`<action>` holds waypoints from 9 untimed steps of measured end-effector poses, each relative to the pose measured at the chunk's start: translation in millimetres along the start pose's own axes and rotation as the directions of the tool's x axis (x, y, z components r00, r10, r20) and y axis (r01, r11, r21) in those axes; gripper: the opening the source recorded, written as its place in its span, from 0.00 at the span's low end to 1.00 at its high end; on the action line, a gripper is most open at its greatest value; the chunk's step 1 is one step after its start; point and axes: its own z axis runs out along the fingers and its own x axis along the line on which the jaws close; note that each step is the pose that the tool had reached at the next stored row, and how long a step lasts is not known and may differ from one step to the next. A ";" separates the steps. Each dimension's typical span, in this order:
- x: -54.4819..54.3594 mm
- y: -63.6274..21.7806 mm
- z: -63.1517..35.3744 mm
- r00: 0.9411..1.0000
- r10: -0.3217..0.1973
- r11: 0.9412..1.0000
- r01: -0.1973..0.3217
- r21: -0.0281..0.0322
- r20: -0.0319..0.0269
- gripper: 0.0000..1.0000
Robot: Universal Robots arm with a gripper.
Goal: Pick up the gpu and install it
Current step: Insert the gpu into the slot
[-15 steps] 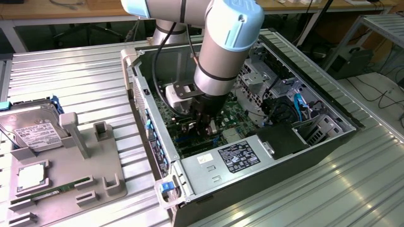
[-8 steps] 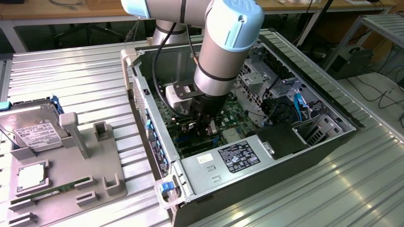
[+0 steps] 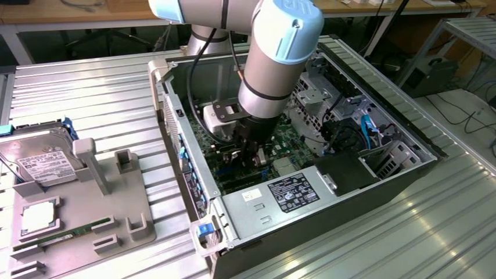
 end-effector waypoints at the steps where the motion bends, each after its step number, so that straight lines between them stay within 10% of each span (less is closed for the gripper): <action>1: 0.0 0.0 0.0 1.000 0.000 1.000 0.000 0.000 0.000 0.28; 9: 0.2 0.1 2.5 1.000 0.000 1.000 0.000 0.000 0.000 0.28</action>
